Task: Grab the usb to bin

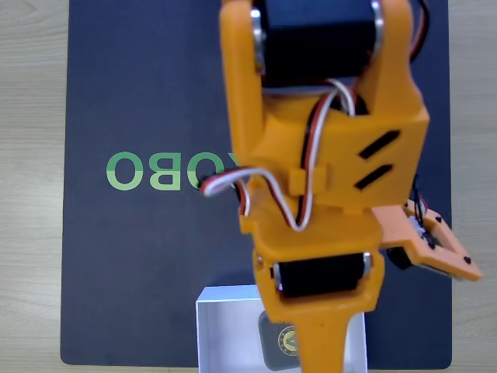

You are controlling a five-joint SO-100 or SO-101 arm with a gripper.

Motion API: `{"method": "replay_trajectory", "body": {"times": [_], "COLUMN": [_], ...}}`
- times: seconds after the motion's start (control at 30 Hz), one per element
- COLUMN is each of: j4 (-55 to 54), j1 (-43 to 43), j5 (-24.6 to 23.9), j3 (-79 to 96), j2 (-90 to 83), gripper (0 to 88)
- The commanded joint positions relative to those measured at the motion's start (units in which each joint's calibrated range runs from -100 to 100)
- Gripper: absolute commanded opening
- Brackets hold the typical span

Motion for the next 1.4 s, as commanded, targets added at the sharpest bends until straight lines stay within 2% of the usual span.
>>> {"method": "replay_trajectory", "body": {"times": [0.0, 0.07, 0.1, 0.57, 0.77, 1.13, 1.23, 1.37], "j4": [8.79, 12.02, 12.81, 12.63, 4.6, 6.43, 8.62, 10.27], "j1": [0.77, 1.61, 1.69, 2.96, 2.96, 2.96, 2.96, 3.63], "j5": [-0.18, -0.18, -0.18, -0.23, -0.18, -0.13, -0.13, -0.13], "j3": [3.95, 9.73, 12.8, 75.58, 101.15, 126.53, 127.79, 127.43], "j2": [-13.48, -20.6, -23.91, -72.24, -91.82, -120.82, -126.5, -125.9], "gripper": [10.7, 1.0, 0.5, 1.9, 1.9, 1.9, 1.9, 2.0]}}
